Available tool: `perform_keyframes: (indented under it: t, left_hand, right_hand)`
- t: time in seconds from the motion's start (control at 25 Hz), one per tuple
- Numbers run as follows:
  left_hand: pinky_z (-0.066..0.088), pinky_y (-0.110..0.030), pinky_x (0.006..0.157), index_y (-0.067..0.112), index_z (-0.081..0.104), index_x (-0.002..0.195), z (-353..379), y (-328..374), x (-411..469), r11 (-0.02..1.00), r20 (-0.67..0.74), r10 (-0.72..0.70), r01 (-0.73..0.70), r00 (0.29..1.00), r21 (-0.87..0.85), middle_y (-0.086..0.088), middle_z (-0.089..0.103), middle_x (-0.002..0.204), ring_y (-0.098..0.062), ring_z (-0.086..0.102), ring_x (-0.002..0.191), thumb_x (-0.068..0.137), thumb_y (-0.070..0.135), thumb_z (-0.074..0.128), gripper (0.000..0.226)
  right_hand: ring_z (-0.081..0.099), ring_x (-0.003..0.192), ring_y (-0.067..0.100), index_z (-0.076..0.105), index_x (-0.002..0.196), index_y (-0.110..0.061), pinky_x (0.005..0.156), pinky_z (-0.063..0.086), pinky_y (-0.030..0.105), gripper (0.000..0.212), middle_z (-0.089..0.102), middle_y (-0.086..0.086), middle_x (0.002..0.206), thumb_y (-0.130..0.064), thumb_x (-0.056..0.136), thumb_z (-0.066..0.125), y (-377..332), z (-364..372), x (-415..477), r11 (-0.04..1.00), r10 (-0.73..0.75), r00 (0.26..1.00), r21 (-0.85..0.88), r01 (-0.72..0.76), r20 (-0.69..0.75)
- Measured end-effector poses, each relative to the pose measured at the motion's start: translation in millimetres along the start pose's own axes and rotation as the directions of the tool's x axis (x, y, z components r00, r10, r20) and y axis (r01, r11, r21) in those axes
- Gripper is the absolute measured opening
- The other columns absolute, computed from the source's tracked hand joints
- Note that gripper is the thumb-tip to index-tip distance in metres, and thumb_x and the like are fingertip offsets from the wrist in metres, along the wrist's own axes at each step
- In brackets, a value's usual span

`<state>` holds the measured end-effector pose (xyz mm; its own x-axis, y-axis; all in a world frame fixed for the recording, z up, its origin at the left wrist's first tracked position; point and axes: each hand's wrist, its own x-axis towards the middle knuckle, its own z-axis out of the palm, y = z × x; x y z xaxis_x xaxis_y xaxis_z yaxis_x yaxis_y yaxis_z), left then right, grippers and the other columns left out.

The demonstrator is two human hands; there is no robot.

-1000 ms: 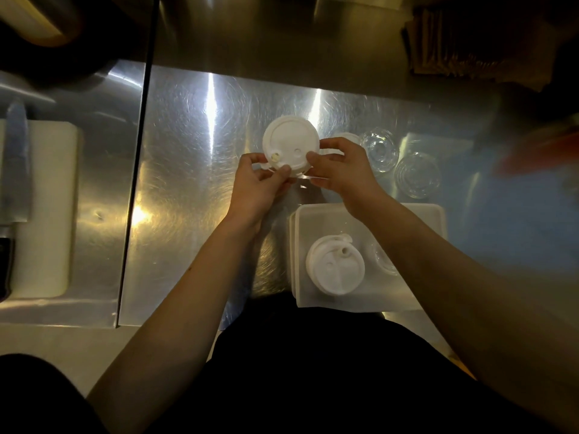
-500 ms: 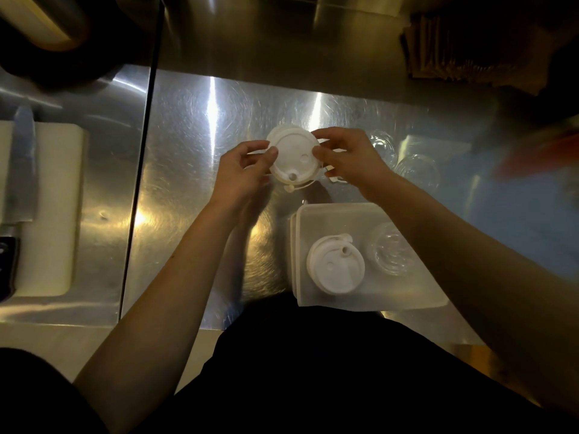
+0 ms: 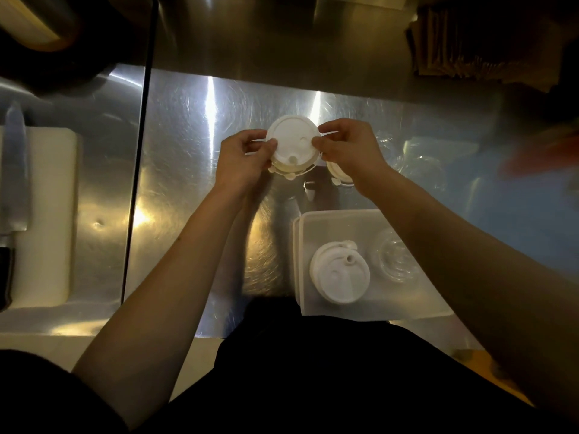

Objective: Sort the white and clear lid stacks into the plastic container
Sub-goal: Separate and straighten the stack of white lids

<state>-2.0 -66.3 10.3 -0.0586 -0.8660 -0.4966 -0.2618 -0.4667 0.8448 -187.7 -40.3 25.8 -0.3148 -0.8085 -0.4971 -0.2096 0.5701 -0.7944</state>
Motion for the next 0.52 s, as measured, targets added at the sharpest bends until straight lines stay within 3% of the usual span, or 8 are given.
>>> perform_keyframes:
  t: [0.16,0.32,0.52]
  left_hand:
    - [0.057,-0.039,0.092,0.013,0.065,0.117,1.5,0.1,17.3,0.997,-0.013,0.019,-0.018,1.000,0.075,-0.006,0.068,0.116,-0.020,0.066,0.108,0.087,0.024,0.068,0.032]
    - [0.050,-0.009,0.076,0.012,0.065,0.120,4.6,-6.2,28.6,0.980,-0.036,0.051,-0.043,0.998,0.196,-0.003,0.068,0.119,-0.012,0.063,0.107,0.089,0.026,0.065,0.034]
    - [0.053,-0.012,0.077,0.007,0.069,0.115,2.7,-12.3,32.8,0.981,-0.044,0.082,-0.073,0.996,0.181,-0.007,0.072,0.110,-0.012,0.067,0.097,0.087,0.018,0.066,0.030]
  right_hand:
    - [0.069,0.097,0.020,0.065,0.116,-0.010,0.077,0.060,0.026,0.034,0.069,0.009,0.110,-0.016,0.084,0.074,2.9,9.8,15.2,0.998,0.062,0.998,0.029,-0.061,-0.020]
    - [0.070,0.098,0.024,0.065,0.115,-0.009,0.075,0.063,0.031,0.033,0.068,0.011,0.111,-0.014,0.084,0.073,9.4,19.5,26.0,0.990,0.129,0.991,0.067,-0.127,-0.026]
    - [0.071,0.093,0.024,0.066,0.114,-0.012,0.075,0.064,0.041,0.032,0.070,0.012,0.108,-0.014,0.082,0.071,9.6,26.5,26.3,0.994,0.111,0.993,0.027,-0.110,-0.044]
